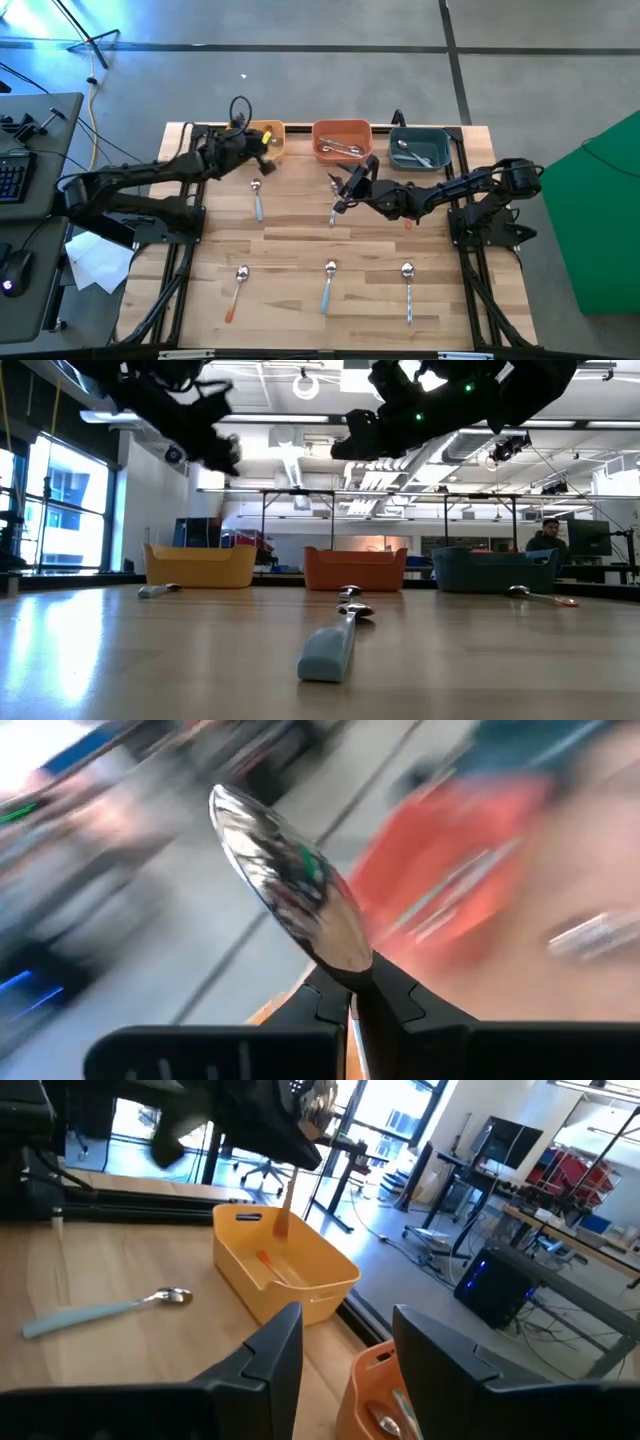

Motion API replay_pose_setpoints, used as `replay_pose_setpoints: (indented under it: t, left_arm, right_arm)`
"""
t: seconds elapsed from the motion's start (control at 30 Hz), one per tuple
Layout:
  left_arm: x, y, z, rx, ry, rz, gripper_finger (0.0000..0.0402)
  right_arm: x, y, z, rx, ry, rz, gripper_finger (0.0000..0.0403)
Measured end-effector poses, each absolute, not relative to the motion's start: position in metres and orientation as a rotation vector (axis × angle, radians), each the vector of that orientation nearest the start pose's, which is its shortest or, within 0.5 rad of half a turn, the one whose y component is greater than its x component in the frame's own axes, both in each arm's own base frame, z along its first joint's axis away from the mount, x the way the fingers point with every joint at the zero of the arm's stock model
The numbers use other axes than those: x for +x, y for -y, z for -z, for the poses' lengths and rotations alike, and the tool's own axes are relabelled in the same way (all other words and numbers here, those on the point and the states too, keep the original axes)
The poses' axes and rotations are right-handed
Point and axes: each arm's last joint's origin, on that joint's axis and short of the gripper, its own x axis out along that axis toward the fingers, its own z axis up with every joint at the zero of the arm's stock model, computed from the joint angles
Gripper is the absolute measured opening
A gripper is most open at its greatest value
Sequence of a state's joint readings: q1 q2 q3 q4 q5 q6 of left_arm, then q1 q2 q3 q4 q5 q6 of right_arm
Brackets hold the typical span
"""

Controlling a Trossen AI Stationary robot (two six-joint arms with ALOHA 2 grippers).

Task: Sort silverware by color (type)
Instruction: Put the orange spoon into the yellow bin, then put the white spoon into the orange bin

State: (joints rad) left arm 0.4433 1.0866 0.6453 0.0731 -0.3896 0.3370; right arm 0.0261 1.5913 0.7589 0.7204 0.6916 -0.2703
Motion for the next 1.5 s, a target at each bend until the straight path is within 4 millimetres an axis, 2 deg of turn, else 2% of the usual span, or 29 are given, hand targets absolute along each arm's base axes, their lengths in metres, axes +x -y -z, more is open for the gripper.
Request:
replay_pose_setpoints:
  t: [0.1, 0.3, 0.5, 0.83, 0.97, 1.3, 1.5]
  left_arm:
    - [0.19, -0.121, -0.246, 0.351, -0.688, -0.909, 0.0]
    - [0.18, -0.146, -0.22, 0.26, -0.851, -0.822, 0.0]
    - [0.186, -0.165, -0.2, 0.236, -1.005, -0.805, 0.0]
    - [0.202, -0.19, -0.189, 0.182, -1.175, -0.81, 0.0001]
    - [0.204, -0.192, -0.185, 0.158, -1.228, -0.793, 0.0014]
    - [0.203, -0.187, -0.196, 0.131, -1.178, -0.827, 0.0089]
    - [0.204, -0.18, -0.208, 0.149, -1.124, -0.828, 0.0088]
  right_arm:
    - [0.325, 0.01, -0.217, -0.3, -0.195, 0.647, 0.0142]
    - [0.325, 0.01, -0.217, -0.285, -0.19, 0.646, 0.0142]
    - [0.325, 0.009, -0.216, -0.27, -0.187, 0.641, 0.0142]
    - [0.324, 0.009, -0.214, -0.282, -0.21, 0.637, 0.0142]
    - [0.324, 0.009, -0.214, -0.284, -0.213, 0.636, 0.0142]
    - [0.324, 0.009, -0.214, -0.285, -0.215, 0.636, 0.0142]
    - [0.324, 0.009, -0.213, -0.286, -0.217, 0.636, 0.0142]
